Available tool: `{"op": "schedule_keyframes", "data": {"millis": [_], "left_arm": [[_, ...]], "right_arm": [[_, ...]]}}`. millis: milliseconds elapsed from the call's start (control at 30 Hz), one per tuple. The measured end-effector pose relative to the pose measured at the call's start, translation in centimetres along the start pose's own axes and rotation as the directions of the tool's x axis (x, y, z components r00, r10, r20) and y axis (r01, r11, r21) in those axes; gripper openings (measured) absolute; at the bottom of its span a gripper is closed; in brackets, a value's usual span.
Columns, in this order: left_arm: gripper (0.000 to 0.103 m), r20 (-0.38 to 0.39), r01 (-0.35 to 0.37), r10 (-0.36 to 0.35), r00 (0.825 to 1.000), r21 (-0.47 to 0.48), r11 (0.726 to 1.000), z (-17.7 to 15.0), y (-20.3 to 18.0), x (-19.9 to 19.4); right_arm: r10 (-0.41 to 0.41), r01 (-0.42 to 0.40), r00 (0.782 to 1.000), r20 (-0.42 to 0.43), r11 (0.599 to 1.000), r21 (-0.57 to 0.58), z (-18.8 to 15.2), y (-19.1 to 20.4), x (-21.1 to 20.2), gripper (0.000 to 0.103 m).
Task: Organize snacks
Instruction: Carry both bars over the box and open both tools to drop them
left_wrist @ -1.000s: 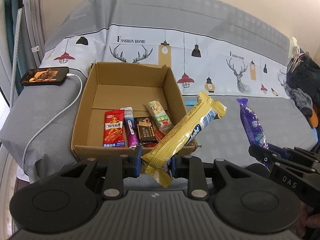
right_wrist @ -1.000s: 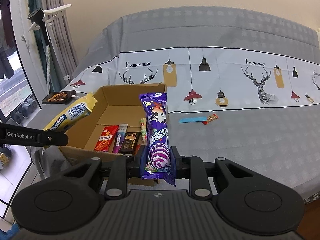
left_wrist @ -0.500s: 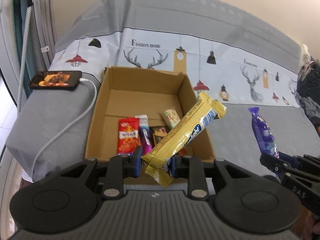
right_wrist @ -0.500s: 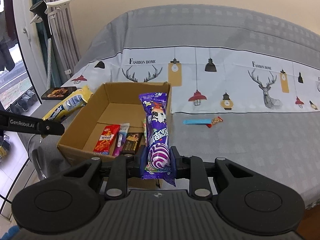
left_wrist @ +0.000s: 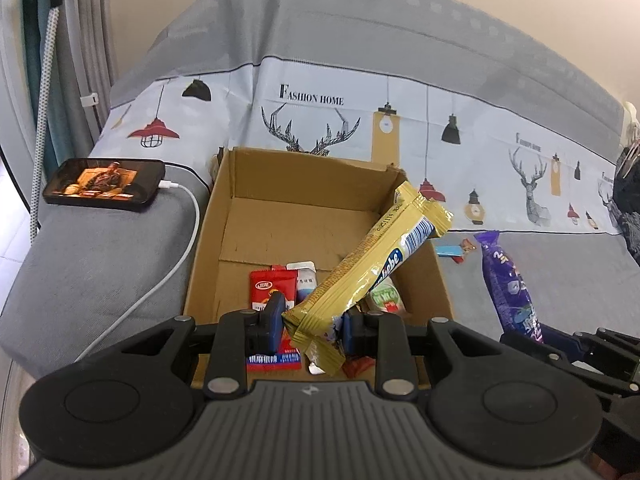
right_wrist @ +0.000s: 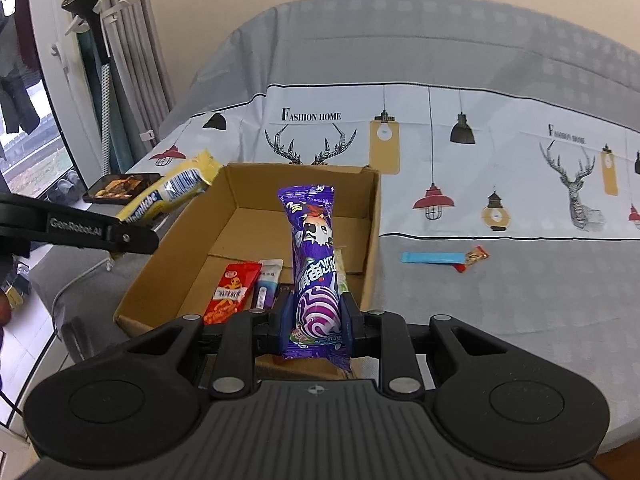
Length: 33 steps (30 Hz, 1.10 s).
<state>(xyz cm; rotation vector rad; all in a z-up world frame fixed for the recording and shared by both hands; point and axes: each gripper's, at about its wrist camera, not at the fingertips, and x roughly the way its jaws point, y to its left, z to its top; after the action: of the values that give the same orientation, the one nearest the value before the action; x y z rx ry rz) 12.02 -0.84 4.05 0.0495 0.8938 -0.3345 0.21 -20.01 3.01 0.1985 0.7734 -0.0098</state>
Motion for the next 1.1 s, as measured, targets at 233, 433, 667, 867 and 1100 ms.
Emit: {"op": "schedule_keyframes", "data": {"millis": [233,433,667,867,1100], "left_arm": [[0.031,-0.028,-0.018,0.019,0.999,0.006,1.000,2.0,0.6,3.7],[0.031,-0.076,-0.048,0.048,0.996,0.001,0.999,2.7,1.4,7.2],[0.031,-0.129,-0.081,0.086,0.988,0.041,0.996,2.4,1.3,11.1],[0.031,-0.166,-0.098,0.106,0.980,0.056,0.994,2.1,1.4,13.6],[0.035,-0.196,-0.120,0.133,0.972,0.078,0.990,1.6,1.6,15.7]], "right_arm": [[0.013,-0.013,1.000,-0.007,1.000,0.018,1.3,-0.3,3.3,0.026],[0.032,-0.031,0.998,-0.054,0.999,0.026,1.3,-0.6,6.9,0.026],[0.044,-0.041,0.994,-0.098,0.999,0.030,1.2,-0.9,10.5,0.026],[0.046,-0.040,0.990,-0.133,0.998,0.047,0.9,-1.2,13.0,0.026],[0.043,-0.037,0.988,-0.150,0.998,0.041,0.7,-1.3,14.8,0.026]]}}
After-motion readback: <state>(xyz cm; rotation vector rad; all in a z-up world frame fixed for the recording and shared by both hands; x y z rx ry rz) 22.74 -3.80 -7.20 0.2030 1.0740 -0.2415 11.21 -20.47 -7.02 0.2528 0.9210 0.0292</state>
